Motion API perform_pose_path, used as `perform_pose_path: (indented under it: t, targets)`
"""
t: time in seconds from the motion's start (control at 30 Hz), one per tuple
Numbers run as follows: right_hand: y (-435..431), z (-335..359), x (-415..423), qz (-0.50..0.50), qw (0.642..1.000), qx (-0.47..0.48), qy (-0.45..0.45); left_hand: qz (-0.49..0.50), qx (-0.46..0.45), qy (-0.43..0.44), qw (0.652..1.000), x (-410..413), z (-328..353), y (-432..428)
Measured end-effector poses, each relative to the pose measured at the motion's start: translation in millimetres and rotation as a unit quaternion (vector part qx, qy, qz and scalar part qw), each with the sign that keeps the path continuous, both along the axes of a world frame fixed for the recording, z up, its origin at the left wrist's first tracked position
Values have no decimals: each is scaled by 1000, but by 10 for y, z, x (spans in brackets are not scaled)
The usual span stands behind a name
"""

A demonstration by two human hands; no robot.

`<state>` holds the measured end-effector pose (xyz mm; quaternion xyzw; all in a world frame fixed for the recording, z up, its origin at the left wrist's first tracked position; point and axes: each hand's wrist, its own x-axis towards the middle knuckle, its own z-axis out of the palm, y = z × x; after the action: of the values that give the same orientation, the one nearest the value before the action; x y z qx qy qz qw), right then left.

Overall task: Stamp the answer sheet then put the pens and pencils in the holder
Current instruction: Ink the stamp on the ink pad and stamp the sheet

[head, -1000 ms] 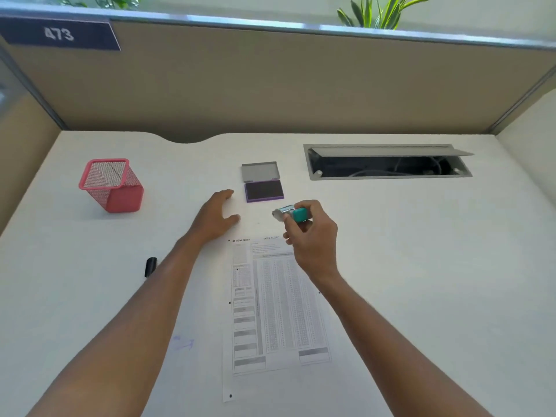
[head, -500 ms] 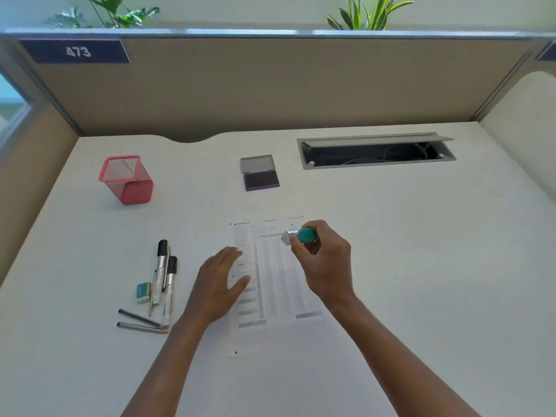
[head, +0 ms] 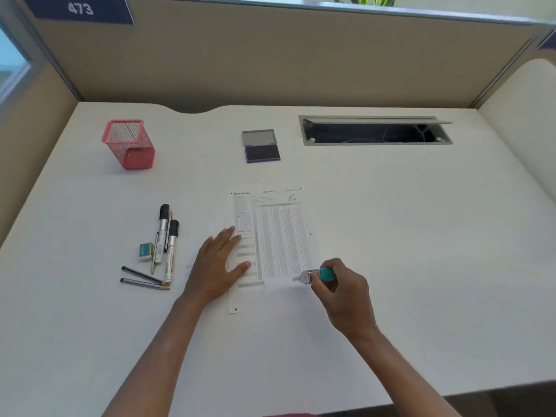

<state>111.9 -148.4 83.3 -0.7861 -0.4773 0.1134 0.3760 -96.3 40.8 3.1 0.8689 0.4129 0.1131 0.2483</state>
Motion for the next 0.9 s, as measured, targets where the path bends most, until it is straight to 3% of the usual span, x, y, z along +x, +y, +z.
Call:
perform_pose_path:
  t: [0.7, 0.9]
  targets:
    - [-155, -237, -115, 16, 998, -53, -31, 0, 10, -11, 1000, 8, -73, 18]
    - [-125, -288, -124, 45, 993, -71, -79, 0, 14, -13, 1000, 5, -94, 27]
